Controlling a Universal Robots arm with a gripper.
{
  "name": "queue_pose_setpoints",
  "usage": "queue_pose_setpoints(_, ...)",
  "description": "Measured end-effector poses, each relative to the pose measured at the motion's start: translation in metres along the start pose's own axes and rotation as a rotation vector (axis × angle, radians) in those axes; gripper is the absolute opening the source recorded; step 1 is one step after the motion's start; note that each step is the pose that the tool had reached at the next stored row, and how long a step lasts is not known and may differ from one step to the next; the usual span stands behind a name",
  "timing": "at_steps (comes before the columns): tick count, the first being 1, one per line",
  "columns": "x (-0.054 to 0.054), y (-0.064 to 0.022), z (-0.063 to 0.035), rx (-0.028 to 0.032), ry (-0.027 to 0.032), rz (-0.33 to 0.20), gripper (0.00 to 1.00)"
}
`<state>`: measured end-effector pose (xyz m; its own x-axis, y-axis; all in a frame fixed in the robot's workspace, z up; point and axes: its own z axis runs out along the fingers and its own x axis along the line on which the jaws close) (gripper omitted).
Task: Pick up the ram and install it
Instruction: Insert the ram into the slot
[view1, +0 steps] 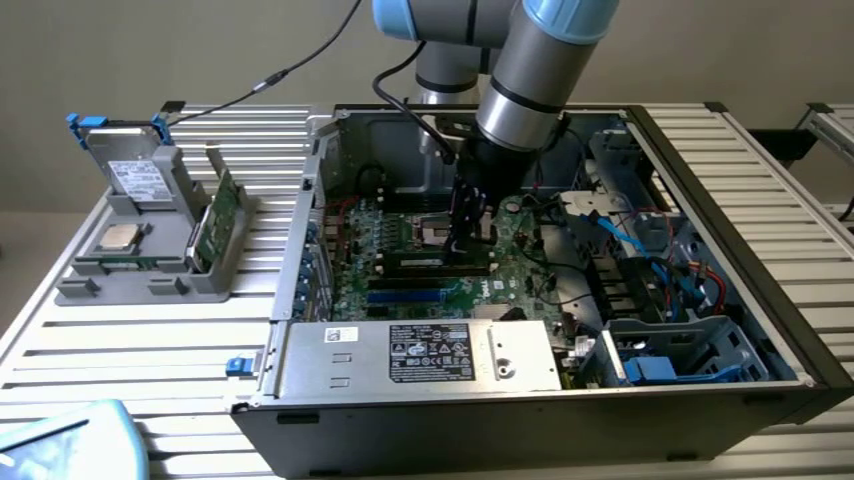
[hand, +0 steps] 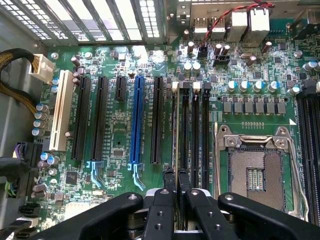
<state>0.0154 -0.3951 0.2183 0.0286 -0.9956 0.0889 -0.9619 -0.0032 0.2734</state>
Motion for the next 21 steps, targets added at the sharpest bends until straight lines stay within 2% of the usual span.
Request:
queue_pose_setpoints(13,0.0006,-0.0001,0.0004,-0.0133,0.0001,-0.001,0.14)
queue_pose_setpoints(21,0.0009,-0.0001,0.0004,-0.0246,0.0002,-0.002,0.14)
